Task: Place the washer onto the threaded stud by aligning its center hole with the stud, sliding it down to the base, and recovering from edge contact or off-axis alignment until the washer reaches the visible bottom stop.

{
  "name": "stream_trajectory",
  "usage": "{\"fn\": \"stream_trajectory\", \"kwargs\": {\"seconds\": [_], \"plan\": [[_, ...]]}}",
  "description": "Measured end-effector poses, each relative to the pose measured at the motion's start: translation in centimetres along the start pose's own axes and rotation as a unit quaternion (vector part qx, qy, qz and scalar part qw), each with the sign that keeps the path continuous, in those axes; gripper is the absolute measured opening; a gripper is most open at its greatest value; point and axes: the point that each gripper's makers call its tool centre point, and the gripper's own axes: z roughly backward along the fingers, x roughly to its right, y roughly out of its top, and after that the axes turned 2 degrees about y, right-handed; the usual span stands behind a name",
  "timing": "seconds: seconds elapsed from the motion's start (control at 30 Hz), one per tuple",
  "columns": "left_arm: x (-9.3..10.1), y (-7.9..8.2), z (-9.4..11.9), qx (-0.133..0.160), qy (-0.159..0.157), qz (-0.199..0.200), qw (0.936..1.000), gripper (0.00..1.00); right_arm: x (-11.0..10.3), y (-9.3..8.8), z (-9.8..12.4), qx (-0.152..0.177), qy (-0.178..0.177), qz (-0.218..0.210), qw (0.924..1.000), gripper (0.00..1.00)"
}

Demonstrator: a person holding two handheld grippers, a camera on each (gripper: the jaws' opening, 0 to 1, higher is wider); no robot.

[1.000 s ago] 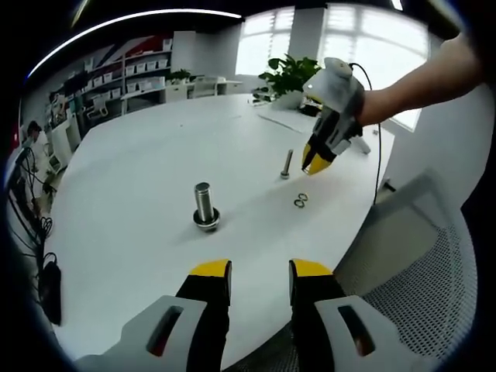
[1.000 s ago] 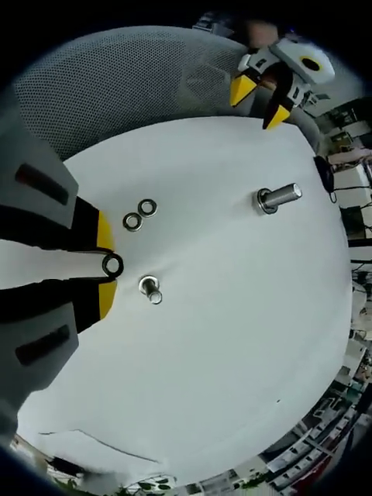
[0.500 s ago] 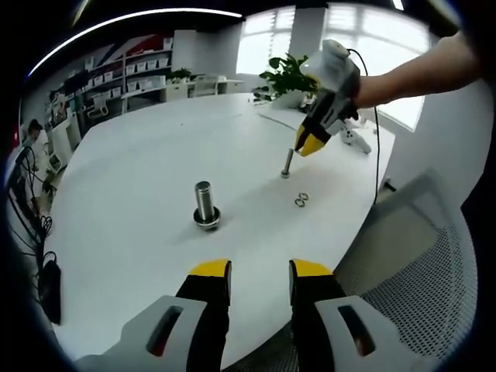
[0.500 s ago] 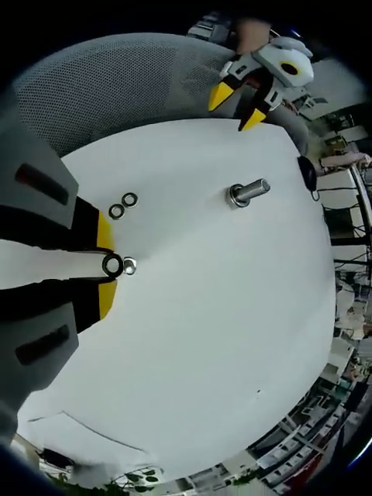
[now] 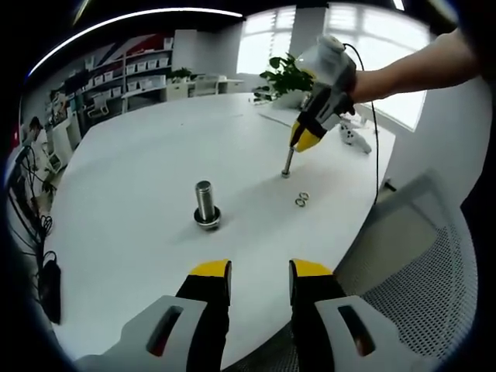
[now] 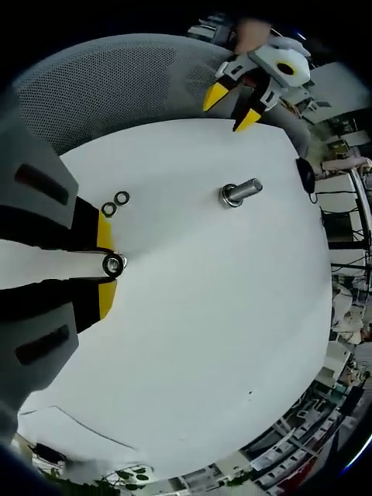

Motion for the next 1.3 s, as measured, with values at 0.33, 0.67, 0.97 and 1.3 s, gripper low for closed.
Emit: {"fn": "stream_trajectory", "kwargs": {"seconds": [0.33,0.67,0.97,1.3], "plan": [[-0.1,-0.1,-0.1,-0.001,0.002,0.001,1.0,0.28,0.0,-0.2,-1.1,-0.018,0.005,0.014,0.9997,0.14],[-0.1,-0.1,-0.1,-0.003,0.001,-0.001,1.0,0.28,0.0,-1.2,-2.4,-0.038,0.014,0.013,0.9991,0.14],[-0.3,-0.1,0.0,-0.001,0.005,0.002,1.0,0.28,0.0,-2.0,-3.8,-0.051,0.021,0.012,0.9984,0.14],[-0.4,0.2,0.1,0.008,0.007,0.005,0.9999,0.28,-0.2,-2.3,-4.7,-0.052,0.022,0.014,0.9983,0.14]]}}
